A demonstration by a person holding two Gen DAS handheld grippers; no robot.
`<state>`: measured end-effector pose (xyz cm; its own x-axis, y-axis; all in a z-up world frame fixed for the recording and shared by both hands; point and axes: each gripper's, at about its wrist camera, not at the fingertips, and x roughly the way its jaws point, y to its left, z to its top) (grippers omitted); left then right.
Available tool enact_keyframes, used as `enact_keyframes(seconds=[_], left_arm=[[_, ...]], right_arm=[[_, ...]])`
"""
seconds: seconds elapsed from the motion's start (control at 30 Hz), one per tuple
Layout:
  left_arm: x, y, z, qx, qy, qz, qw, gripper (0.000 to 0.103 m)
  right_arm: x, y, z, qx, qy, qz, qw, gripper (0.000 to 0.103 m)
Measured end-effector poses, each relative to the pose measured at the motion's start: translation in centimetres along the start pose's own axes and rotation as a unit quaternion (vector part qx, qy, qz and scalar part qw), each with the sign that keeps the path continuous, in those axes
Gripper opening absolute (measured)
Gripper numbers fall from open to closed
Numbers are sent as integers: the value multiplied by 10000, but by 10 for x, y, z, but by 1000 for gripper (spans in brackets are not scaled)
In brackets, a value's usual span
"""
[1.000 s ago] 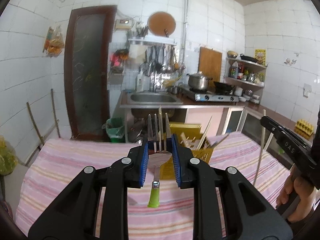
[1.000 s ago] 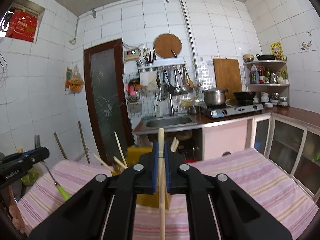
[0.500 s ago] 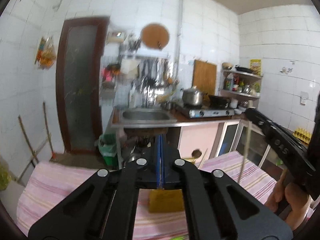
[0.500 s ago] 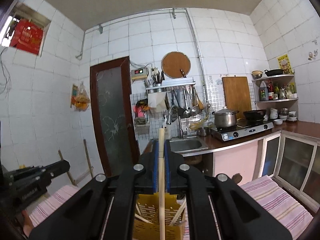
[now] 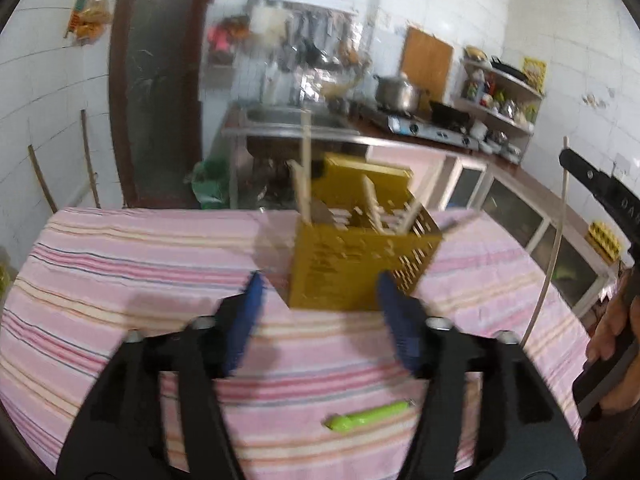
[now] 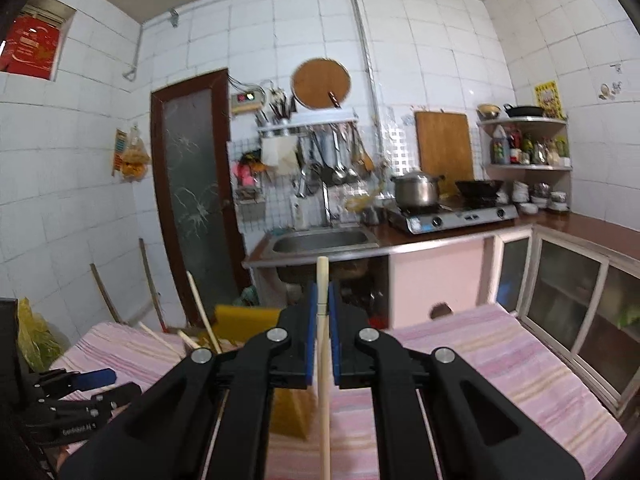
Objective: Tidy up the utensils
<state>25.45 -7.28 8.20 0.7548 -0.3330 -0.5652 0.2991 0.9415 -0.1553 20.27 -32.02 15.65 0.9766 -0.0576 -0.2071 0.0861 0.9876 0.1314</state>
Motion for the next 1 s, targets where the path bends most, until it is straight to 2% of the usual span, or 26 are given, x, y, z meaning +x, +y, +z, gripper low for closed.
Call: enact_keyframes(seconds=[0.13, 0.3, 0.4, 0.5, 0.7, 0.8, 0.87, 1.0], left_arm=[[10, -31, -19, 527, 241, -170, 9982, 77], [31, -65, -47, 1162, 681, -598, 9891, 77], [42, -74, -59, 1284, 889, -784, 9846, 77], [56, -80, -72, 1319, 1225, -1174, 9766, 77], [80, -110, -96, 2056, 1562, -1350, 9566, 76], [95, -122, -104, 2306, 1772, -1455, 9456, 67], [102, -127, -105, 2418, 1831, -1476, 9414, 63], [122, -138, -107, 2573, 2041, -1571, 9314, 29]], right_arm=[[-12, -25, -11, 67, 272, -207, 9994, 6], [-24, -60, -25, 200, 659, -462, 9966, 6], [-32, -80, -34, 308, 833, -569, 9944, 6], [-36, -92, -41, 370, 941, -616, 9930, 6], [-39, -100, -55, 411, 1058, -680, 9912, 6], [-39, -104, -60, 451, 1104, -707, 9903, 6], [-39, -102, -63, 465, 1130, -720, 9899, 6], [-36, -99, -64, 421, 1153, -750, 9896, 6]])
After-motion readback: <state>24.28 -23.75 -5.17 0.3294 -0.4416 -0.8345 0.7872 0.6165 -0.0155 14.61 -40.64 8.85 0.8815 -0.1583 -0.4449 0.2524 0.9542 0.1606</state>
